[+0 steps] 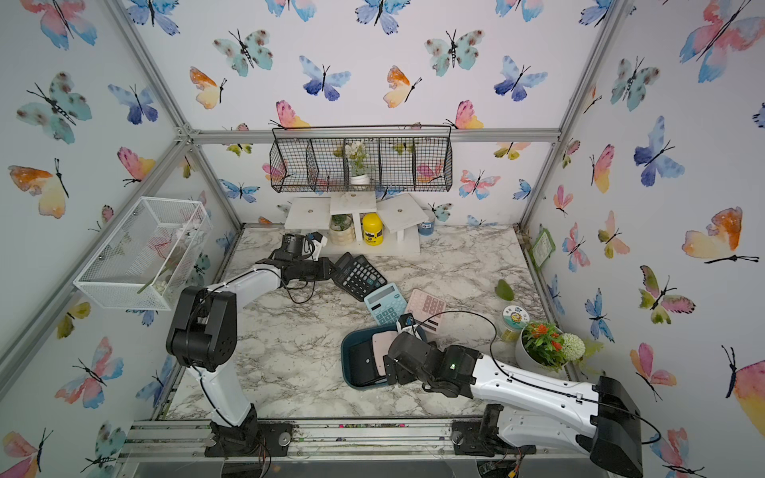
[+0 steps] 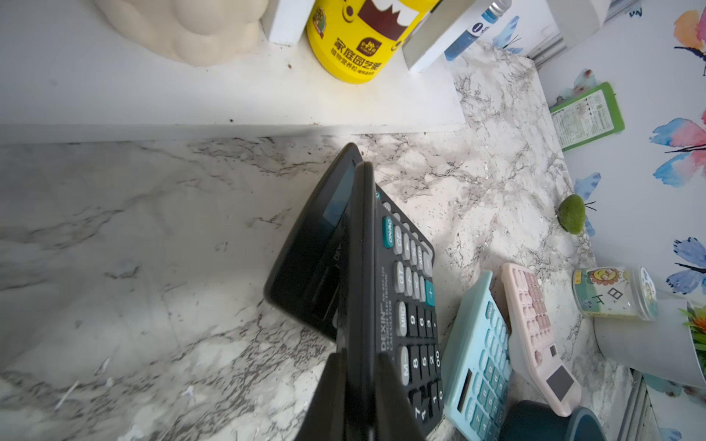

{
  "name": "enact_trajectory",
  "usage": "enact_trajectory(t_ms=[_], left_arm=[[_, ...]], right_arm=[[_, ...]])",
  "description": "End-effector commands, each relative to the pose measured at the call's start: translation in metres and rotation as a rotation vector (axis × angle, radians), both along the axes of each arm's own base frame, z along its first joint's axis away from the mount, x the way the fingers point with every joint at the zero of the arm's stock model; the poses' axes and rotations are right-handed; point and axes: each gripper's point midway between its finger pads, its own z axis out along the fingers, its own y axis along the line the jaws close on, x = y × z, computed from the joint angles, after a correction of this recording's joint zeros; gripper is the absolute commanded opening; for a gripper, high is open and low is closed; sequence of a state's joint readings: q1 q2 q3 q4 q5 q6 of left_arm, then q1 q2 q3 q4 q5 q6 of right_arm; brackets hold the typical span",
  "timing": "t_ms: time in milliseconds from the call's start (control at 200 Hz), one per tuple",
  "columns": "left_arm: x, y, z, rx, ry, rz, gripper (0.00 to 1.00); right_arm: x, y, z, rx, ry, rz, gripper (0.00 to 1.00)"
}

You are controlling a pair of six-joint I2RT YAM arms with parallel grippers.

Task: Put the calculator in the storage box
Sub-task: Pick up the calculator at the center of the board, then place the calculator in the storage box.

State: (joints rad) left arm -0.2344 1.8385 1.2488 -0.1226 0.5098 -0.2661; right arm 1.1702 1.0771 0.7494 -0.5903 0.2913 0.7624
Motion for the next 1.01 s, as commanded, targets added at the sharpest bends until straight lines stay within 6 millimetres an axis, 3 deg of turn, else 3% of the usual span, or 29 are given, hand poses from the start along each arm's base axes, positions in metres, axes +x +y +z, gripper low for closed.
enact_trajectory(t_ms=[0, 150, 355, 686, 1001], left_arm=[[-0.003, 0.013, 0.036, 0.024, -0.071, 0.087, 0.06], [-0.02, 0.019, 0.055, 0.094, -0.11, 0.157, 0.05], [-0.05, 0.017, 0.077, 0.223, -0.152, 0.24, 0.0], [-0.111, 0.0, 0.098, 0.351, -0.153, 0.307, 0.0], [-0.177, -0.014, 0.122, 0.421, -0.194, 0.35, 0.0]], right_arm=[[0.002, 0.0, -0.003, -0.005, 0.003, -0.007, 0.99], [0.004, 0.003, -0.001, -0.007, 0.002, -0.014, 0.99], [0.023, -0.004, 0.003, -0.012, 0.008, -0.063, 0.99], [0.058, -0.035, 0.017, 0.025, 0.019, -0.152, 0.99], [0.075, -0.057, 0.02, 0.052, 0.036, -0.224, 0.99]])
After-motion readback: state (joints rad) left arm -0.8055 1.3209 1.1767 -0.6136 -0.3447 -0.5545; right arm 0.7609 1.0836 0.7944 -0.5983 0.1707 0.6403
